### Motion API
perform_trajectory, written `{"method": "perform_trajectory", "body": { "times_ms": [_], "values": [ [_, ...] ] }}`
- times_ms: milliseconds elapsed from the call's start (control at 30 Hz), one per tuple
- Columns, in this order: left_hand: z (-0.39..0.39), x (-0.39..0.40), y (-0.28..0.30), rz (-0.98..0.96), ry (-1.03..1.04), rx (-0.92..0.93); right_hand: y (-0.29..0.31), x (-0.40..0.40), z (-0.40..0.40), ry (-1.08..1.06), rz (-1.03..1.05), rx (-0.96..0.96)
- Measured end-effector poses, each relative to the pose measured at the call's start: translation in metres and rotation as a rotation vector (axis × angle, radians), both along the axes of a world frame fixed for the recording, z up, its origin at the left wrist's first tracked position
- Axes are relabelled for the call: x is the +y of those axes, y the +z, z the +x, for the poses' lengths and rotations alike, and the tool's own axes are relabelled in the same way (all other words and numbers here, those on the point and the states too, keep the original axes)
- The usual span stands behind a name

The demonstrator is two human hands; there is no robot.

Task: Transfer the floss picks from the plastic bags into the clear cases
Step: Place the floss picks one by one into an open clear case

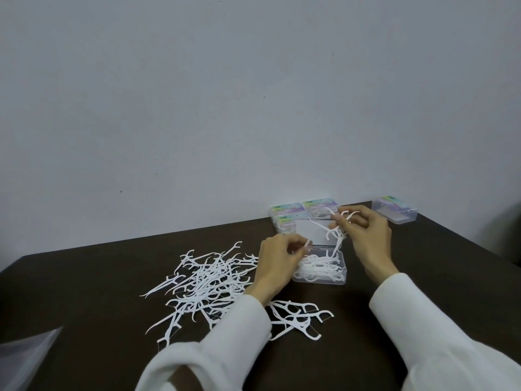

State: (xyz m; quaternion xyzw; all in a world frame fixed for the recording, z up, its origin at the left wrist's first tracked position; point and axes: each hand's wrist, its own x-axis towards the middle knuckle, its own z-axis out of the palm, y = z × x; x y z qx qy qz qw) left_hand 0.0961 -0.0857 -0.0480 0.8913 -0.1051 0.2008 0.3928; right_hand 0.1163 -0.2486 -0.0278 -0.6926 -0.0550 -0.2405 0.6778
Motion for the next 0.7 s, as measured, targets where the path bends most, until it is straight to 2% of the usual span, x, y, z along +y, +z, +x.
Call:
{"method": "perform_trajectory", "body": {
  "times_ms": [167,333,700],
  "values": [
    [-0.0037,0.0018,0.0040,0.073,0.005,-0.050,-0.0002,0.0021,-0.0002,0.017,-0.003,-0.019],
    [-0.0055,-0.0005,0.0023,0.251,-0.047,-0.019,-0.0004,0.0010,0.0017,-0.005,-0.018,-0.043],
    [-0.0079,-0.0004,0.0017,0.290,-0.026,-0.029,-0.0011,-0.0029,0.0044,-0.059,-0.013,-0.095]
  ]
}}
